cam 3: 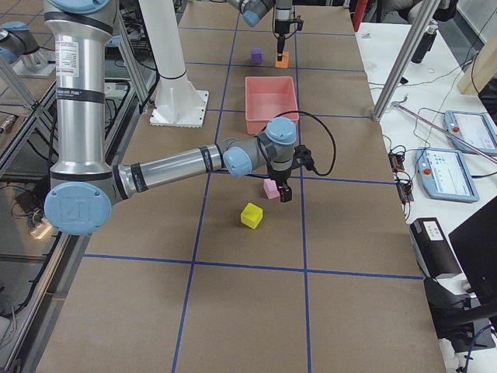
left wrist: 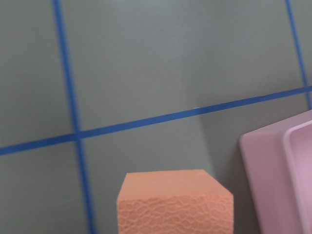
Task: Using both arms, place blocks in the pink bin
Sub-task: 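Carry the orange cube into the pink bin and release it with the left gripper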
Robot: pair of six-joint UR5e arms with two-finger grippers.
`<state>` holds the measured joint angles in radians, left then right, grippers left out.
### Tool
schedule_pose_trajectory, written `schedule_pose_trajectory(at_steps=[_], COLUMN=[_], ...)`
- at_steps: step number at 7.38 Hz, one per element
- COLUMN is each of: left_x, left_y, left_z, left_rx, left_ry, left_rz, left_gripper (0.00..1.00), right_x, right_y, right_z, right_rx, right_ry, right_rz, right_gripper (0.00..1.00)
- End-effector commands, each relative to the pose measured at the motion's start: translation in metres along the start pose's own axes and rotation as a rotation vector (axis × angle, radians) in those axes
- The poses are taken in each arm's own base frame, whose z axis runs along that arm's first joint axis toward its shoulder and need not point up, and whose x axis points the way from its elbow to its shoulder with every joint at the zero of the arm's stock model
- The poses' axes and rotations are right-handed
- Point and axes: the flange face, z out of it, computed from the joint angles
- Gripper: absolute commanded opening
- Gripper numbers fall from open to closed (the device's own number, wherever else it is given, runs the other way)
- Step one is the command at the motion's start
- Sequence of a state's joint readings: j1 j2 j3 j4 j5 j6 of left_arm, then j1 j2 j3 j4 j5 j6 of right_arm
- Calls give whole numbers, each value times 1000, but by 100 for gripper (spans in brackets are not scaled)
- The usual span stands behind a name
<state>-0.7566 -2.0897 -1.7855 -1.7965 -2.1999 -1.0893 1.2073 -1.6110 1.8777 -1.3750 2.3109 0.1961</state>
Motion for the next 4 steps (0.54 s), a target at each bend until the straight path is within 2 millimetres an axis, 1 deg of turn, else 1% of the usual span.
schedule_pose_trajectory(at_steps=[1, 2, 3, 4], left_x=[110, 119, 117, 112], left_y=[41, 51, 53, 42], left_z=[40, 53, 53, 31], left_rx=[9, 19, 24, 40], left_ry=[-83, -99, -102, -95], left_rz=[-10, -21, -68, -57], left_gripper=[59, 100, 100, 100], right_x=[-10, -18, -27, -39], right_y=[-3, -5, -7, -12], right_z=[7, 16, 25, 31], right_rx=[-11, -20, -28, -29], right_ry=[-5, 17, 34, 42], right_rz=[27, 36, 47, 48], right_gripper=[100, 100, 100, 100])
